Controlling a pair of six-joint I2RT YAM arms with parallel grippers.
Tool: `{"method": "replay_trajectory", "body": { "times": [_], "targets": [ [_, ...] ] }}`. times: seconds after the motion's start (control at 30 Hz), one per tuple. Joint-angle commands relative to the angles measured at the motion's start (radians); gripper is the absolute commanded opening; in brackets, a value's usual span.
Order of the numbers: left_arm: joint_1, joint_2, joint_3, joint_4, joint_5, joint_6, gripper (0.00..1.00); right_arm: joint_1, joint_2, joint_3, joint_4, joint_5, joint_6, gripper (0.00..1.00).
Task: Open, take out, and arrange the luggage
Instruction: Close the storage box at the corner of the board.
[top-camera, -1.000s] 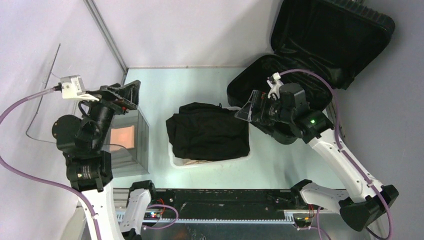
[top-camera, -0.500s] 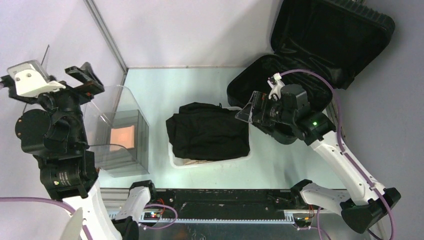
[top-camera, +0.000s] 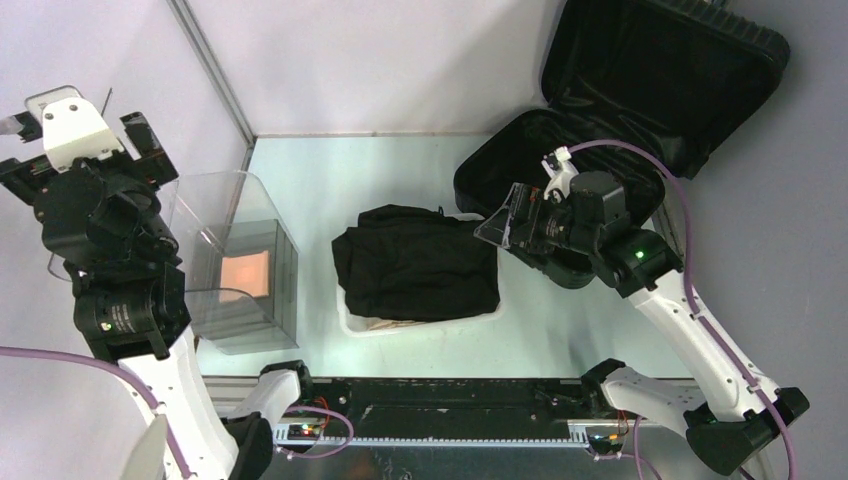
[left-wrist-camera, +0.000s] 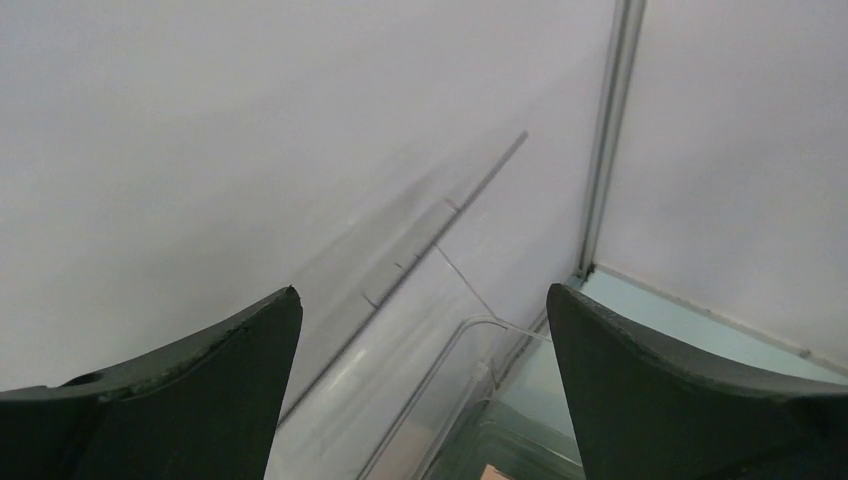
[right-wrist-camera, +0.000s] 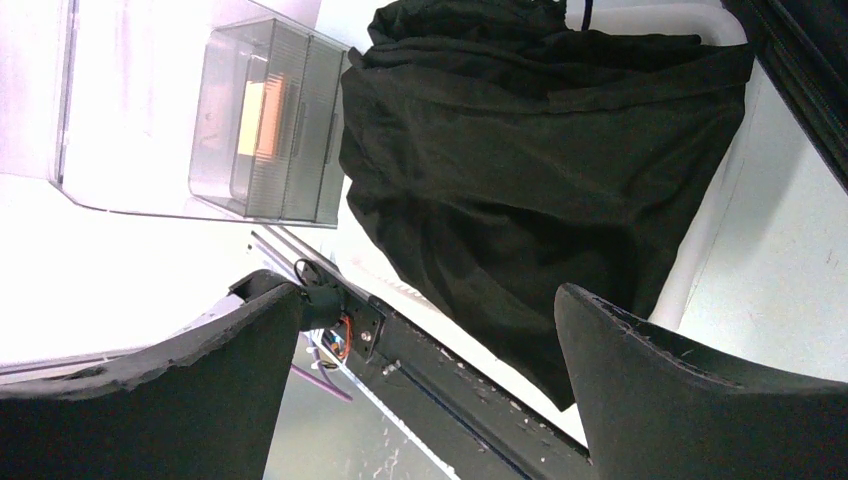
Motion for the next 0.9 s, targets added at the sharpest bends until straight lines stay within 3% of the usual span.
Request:
{"method": "replay_trajectory", "body": {
  "times": [0.0, 0.37, 0.53, 0.7, 0.87],
  "targets": [
    [0.000, 0.017, 0.076, 0.038, -0.092, 0.076, 1.00, 0.002, -0.032, 0.036, 0.003, 0.002, -0.007, 1.00],
    [0.038, 0.063, 0.081, 0.009, -0.078, 0.070, 1.00, 0.000, -0.051, 0.036, -0.028, 0.001, -0.018, 1.00],
    [0.113, 0.092, 0.057, 0.010, -0.045, 0.085, 1.00, -0.006, -0.059, 0.037, -0.046, 0.008, -0.026, 1.00],
    [0.210, 0.085, -0.001, 0.015, 0.140, 0.050, 1.00, -0.014, -0.063, 0.038, -0.054, 0.007, -0.026, 1.00],
    [0.239, 0.095, 0.003, -0.008, 0.279, -0.003, 0.99, -0.017, -0.051, 0.036, -0.056, 0.008, -0.026, 1.00]
  ]
}}
